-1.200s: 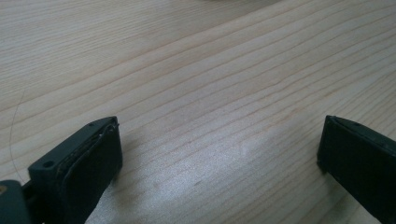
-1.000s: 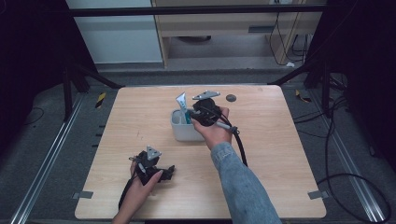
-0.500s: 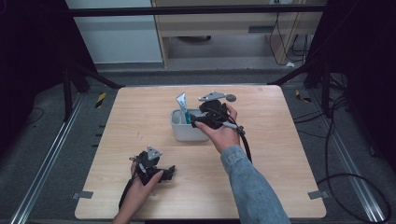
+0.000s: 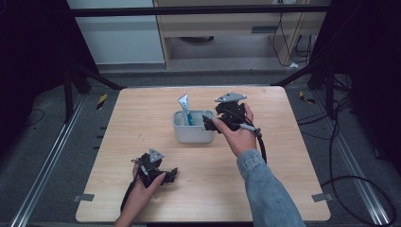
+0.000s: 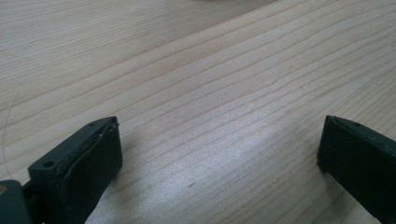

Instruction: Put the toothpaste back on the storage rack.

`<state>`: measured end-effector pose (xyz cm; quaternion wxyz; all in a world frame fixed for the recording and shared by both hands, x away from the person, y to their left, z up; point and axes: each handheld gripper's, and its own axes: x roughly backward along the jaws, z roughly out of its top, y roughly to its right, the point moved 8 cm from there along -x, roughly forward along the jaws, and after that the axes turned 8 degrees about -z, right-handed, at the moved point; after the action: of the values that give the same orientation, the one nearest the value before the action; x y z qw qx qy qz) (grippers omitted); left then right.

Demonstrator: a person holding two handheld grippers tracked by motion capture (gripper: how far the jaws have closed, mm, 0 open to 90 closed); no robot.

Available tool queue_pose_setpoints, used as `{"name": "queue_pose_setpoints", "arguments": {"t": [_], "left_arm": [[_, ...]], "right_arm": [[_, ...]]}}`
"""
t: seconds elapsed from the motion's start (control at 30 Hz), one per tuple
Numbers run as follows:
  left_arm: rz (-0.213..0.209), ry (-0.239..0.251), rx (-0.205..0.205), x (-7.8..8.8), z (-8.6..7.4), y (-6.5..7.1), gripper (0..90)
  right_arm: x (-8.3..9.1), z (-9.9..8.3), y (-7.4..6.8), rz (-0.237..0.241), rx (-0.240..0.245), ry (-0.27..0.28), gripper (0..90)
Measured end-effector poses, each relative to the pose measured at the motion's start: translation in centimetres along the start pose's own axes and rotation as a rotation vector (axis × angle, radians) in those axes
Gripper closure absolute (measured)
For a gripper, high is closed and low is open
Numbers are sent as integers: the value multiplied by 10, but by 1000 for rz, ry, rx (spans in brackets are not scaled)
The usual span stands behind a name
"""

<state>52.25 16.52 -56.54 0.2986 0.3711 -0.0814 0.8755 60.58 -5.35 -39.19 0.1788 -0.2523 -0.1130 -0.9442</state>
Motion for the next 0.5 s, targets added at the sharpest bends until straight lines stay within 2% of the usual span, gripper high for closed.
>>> {"name": "queue_pose_setpoints", "arguments": {"t": [0.23,0.5], "left_arm": [[0,-2,-1,0,0,1,0],[-1,-1,-2,0,0,1,0]], "right_arm": [[8,-14,21,-29,-16,-7,83],[13,-26,45,-83,-8,-19,117]]}}
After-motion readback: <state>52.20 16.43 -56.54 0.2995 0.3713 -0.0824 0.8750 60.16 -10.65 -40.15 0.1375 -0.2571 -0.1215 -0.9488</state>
